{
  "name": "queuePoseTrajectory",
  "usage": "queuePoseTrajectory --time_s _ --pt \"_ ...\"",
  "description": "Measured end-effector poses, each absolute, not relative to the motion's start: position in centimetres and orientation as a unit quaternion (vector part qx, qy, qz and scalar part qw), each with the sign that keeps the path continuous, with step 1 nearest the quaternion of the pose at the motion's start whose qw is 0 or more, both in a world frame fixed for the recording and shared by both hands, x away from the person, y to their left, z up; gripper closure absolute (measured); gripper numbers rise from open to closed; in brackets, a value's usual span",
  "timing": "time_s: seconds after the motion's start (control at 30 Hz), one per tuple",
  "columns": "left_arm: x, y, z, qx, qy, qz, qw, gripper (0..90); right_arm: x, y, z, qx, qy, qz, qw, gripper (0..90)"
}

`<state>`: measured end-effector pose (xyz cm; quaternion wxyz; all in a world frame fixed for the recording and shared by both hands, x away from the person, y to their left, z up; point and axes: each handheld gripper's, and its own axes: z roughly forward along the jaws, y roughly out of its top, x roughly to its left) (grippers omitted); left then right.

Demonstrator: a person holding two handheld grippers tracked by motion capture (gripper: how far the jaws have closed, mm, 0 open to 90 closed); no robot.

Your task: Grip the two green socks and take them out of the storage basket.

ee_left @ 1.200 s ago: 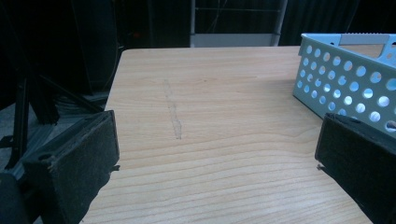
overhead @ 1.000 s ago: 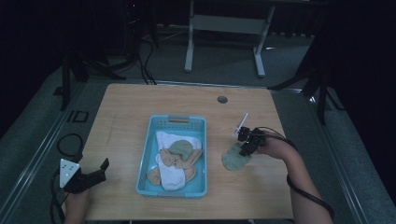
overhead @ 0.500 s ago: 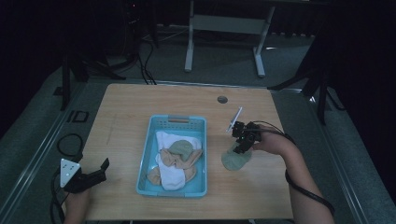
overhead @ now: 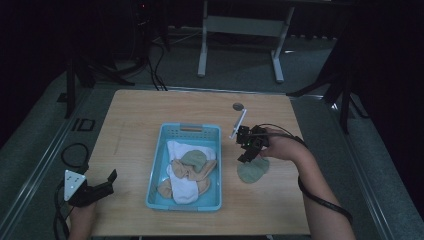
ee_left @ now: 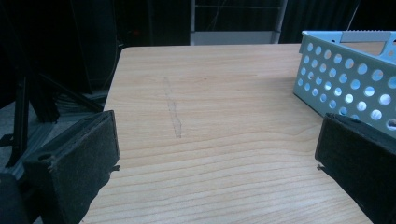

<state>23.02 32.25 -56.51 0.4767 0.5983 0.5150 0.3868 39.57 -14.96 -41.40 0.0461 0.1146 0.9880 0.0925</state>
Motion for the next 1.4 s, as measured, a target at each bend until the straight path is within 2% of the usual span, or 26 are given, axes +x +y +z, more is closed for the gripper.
queuePoseTrajectory --time_s 0.57,1.07,1.4 --pt "23.0 32.3 -56.5 0.598 0.514 0.385 0.479 0.0 38.8 -9.0 -41.0 0.061 0.992 0.098 0.044 46.7" --pt "23.0 32.3 -56.5 0.599 0.513 0.384 0.480 0.0 38.6 -4.6 -43.0 0.028 0.995 0.087 0.028 46.7" --pt "23.0 32.3 -56.5 0.600 0.511 0.383 0.481 0.0 39.0 -3.1 -45.7 0.024 0.997 0.072 0.025 46.7"
